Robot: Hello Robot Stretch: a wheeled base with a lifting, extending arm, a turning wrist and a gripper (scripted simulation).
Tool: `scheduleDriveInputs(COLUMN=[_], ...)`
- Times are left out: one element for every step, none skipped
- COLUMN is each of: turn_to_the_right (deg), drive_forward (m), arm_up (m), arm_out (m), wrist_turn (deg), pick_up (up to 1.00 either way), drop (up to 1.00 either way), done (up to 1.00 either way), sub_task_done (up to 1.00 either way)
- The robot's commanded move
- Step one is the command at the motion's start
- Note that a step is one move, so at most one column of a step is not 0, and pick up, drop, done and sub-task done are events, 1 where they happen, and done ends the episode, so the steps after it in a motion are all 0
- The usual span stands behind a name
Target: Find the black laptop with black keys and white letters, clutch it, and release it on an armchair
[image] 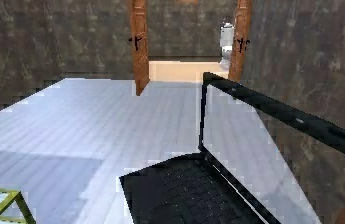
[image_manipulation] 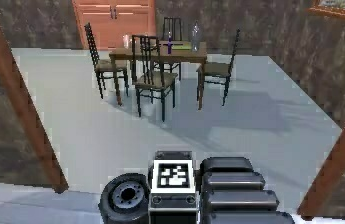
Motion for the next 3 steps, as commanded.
scheduleDriveInputs(turn_to_the_right=[0.0, 0.0, -3.0], drive_forward=[1.00, 1.00, 0.00], arm_up=[0.00, 0.00, 0.00], arm_out=[0.00, 0.00, 0.00], wrist_turn=[0.0, 0.0, 0.0], pick_up=[0.00, 0.00, 0.00], drop=[0.00, 0.00, 0.00], done=[0.00, 0.00, 0.00], sub_task_done=[0.00, 0.00, 0.00])
